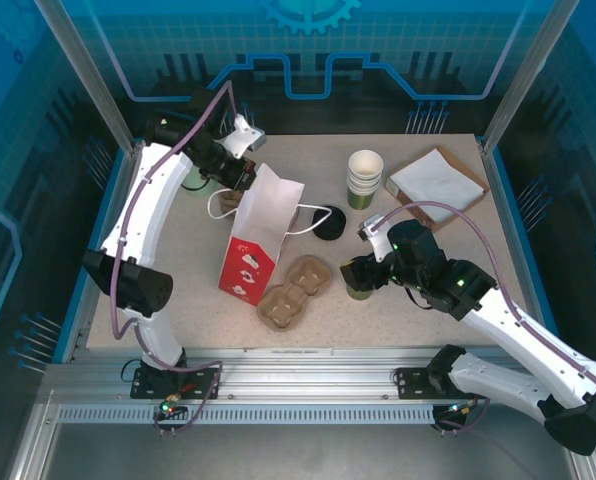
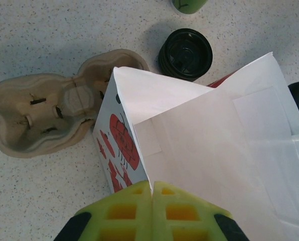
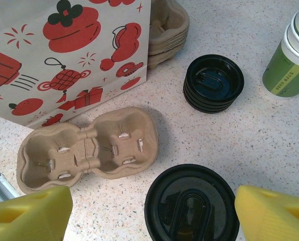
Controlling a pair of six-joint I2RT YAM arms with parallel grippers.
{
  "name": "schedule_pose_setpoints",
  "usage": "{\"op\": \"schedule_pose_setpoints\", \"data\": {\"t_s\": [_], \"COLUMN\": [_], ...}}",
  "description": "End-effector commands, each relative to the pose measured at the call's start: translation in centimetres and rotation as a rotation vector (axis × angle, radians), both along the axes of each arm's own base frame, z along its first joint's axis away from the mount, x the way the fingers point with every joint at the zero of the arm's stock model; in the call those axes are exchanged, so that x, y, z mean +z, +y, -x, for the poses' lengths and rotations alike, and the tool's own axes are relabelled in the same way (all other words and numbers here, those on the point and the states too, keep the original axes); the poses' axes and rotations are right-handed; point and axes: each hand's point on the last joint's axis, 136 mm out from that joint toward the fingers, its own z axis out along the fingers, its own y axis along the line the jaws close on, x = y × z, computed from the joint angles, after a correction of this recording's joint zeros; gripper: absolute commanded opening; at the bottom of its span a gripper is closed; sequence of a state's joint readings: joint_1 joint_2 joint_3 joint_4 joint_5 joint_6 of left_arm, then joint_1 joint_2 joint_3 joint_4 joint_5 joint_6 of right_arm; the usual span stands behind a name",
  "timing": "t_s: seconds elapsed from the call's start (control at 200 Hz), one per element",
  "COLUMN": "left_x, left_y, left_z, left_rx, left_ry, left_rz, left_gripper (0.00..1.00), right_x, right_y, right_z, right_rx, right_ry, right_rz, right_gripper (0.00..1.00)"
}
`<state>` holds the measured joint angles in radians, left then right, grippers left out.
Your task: Pack the takeout coffee
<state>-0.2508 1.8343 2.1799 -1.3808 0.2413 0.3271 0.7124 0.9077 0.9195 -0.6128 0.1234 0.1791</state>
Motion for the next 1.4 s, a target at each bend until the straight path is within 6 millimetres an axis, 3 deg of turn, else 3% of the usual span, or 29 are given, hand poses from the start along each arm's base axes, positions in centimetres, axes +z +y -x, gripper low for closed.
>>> {"op": "schedule_pose_setpoints", "data": {"t_s": [0.0, 0.22, 0.415, 0.68, 0.81, 0.955, 1.08, 1.236, 1.396], "left_x": [0.9, 0.2, -0.1, 2.1, 4.8, 8.3, 9.9, 7.8, 3.0], "left_y": [0.2, 0.9, 1.4, 2.3, 3.7, 3.7, 0.9, -2.2, -5.0], "left_z": [-1.6, -2.4, -2.6, -2.1, -1.4, 1.5, 5.8, 12.4, 16.8], "left_rx": [0.025, 0.021, 0.022, 0.064, 0.175, 0.303, 0.253, 0.164, 0.076], "left_ry": [-0.046, -0.046, -0.048, -0.11, -0.175, -0.222, -0.303, -0.289, -0.219], "left_rz": [0.034, 0.013, -0.01, -0.023, -0.035, 0.096, 0.189, 0.251, 0.172], "left_gripper": [0.0, 0.0, 0.12, 0.39, 0.45, 0.52, 0.58, 0.6, 0.57], "right_x": [0.0, -0.3, -0.4, -0.2, -0.2, -0.2, 0.0, 0.7, 1.0], "right_y": [-0.4, -0.1, 0.3, 0.6, 0.8, 1.0, 1.1, -0.3, -1.8], "right_z": [-0.3, -0.5, -0.6, -0.6, -0.6, -0.9, -1.4, -2.5, -3.8], "right_rx": [-0.031, -0.027, -0.024, -0.016, -0.012, -0.011, -0.011, -0.065, -0.119], "right_ry": [0.003, 0.018, 0.032, 0.036, 0.038, 0.036, 0.025, 0.028, 0.066], "right_rz": [-0.006, -0.008, -0.011, -0.025, -0.032, -0.024, -0.013, -0.014, -0.075], "right_gripper": [0.86, 0.86, 0.86, 0.86, 0.86, 0.86, 0.86, 0.86, 0.87]}}
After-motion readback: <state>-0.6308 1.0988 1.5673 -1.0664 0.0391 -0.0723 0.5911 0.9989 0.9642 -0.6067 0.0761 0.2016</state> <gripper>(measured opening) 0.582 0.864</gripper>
